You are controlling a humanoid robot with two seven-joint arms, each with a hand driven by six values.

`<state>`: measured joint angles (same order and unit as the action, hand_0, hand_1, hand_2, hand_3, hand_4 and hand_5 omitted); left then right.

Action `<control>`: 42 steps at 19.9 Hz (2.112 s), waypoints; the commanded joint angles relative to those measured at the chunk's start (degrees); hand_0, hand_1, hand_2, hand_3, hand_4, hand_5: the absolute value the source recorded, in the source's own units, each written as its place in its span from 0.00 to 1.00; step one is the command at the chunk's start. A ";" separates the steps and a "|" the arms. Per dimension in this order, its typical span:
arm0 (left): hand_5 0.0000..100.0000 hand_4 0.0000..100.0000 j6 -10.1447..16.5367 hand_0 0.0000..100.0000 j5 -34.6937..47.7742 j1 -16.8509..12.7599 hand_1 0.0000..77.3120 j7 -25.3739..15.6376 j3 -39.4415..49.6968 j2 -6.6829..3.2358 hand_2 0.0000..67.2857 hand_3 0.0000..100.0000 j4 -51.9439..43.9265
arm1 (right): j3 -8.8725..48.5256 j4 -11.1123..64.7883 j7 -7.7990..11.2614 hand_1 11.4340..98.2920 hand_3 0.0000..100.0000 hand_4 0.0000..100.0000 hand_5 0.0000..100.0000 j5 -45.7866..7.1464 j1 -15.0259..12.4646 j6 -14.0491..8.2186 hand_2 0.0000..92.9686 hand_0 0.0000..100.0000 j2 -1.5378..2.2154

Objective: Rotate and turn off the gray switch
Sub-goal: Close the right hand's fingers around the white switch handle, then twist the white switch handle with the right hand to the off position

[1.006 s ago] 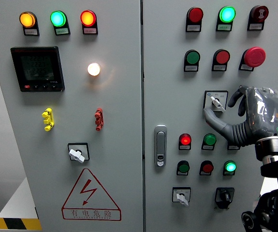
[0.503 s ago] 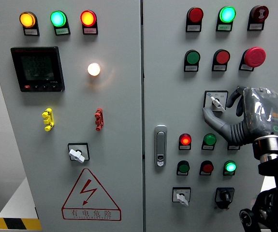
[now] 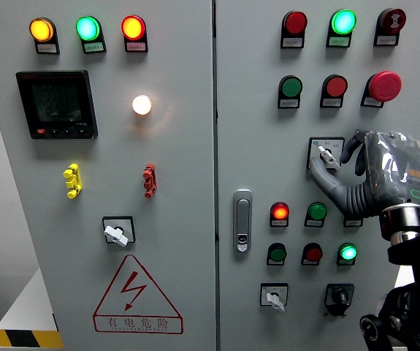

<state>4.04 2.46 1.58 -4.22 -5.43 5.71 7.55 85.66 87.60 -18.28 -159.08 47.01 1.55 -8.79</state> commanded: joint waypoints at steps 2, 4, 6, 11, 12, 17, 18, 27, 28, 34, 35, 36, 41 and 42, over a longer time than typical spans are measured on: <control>0.11 0.08 0.00 0.88 0.00 0.00 0.00 0.00 -0.02 0.00 0.20 0.19 0.01 | -0.49 -0.41 -0.09 0.26 0.92 1.00 0.99 0.00 0.36 0.03 0.76 0.28 0.00; 0.11 0.08 0.00 0.89 0.00 0.00 0.00 0.00 -0.02 0.00 0.20 0.19 0.01 | -0.49 -0.85 -0.09 0.26 0.92 1.00 1.00 0.00 0.54 0.03 0.76 0.32 0.00; 0.11 0.08 0.00 0.88 0.00 0.00 0.00 0.00 -0.02 0.00 0.20 0.19 0.01 | -0.49 -0.85 -0.09 0.27 0.92 1.00 1.00 0.00 0.72 0.03 0.76 0.38 0.00; 0.11 0.08 0.00 0.89 0.00 0.00 0.00 0.00 -0.02 0.00 0.20 0.19 0.01 | -0.49 -0.76 -0.09 0.27 0.92 1.00 1.00 0.00 0.72 -0.06 0.76 0.47 0.00; 0.11 0.08 0.00 0.89 0.00 0.00 0.00 0.00 -0.02 0.00 0.20 0.19 0.01 | -0.49 -0.76 -0.09 0.27 0.92 1.00 1.00 0.00 0.72 -0.06 0.76 0.49 0.00; 0.11 0.08 0.00 0.89 0.00 0.00 0.00 0.00 -0.02 0.00 0.20 0.19 0.01 | -0.67 -0.67 -0.09 0.27 0.93 1.00 1.00 -0.09 0.72 0.03 0.77 0.52 0.00; 0.11 0.08 0.00 0.89 0.09 0.00 0.00 0.00 -0.02 0.00 0.20 0.19 0.01 | -0.67 -0.67 -0.09 0.27 0.93 1.00 1.00 -0.09 0.72 0.03 0.78 0.52 0.00; 0.11 0.08 0.00 0.88 0.00 0.00 0.00 0.00 -0.02 0.00 0.20 0.19 0.01 | -0.67 -0.67 -0.53 0.30 0.94 1.00 1.00 -0.09 0.72 -0.06 0.79 0.62 0.00; 0.11 0.08 0.00 0.88 0.00 0.00 0.00 0.00 -0.02 0.00 0.20 0.19 0.01 | -0.67 -0.67 -0.70 0.30 0.94 1.00 1.00 -0.09 0.72 -0.06 0.79 0.63 0.00; 0.11 0.08 0.00 0.88 0.00 0.00 0.00 0.00 -0.02 0.00 0.20 0.19 0.01 | -1.02 -0.67 -0.70 0.30 0.94 1.00 1.00 -0.09 0.72 -0.06 0.79 0.70 0.00; 0.11 0.08 0.00 0.88 0.00 0.00 0.00 0.00 -0.02 0.00 0.20 0.19 0.01 | -1.02 -0.76 -0.79 0.29 0.94 1.00 1.00 -0.09 0.72 -0.06 0.79 0.71 0.00; 0.11 0.08 0.00 0.88 0.00 0.00 0.00 0.00 -0.02 0.00 0.20 0.19 0.01 | -1.02 -0.76 -0.79 0.29 0.94 1.00 1.00 -0.09 0.72 -0.06 0.79 0.72 0.00; 0.11 0.08 0.00 0.89 0.00 0.00 0.00 0.00 -0.02 0.00 0.20 0.19 0.01 | -1.02 -0.68 -0.79 0.29 0.94 1.00 1.00 -0.09 0.72 -0.23 0.79 0.73 0.00; 0.11 0.08 0.00 0.89 0.00 0.00 0.00 0.00 -0.02 0.00 0.20 0.19 0.01 | -1.02 -0.76 -0.79 0.29 0.94 1.00 1.00 -0.09 0.72 -0.32 0.80 0.74 0.00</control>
<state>4.04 2.46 1.58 -4.22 -5.45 5.71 7.56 84.63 86.83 -19.08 -159.17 47.73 1.38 -8.84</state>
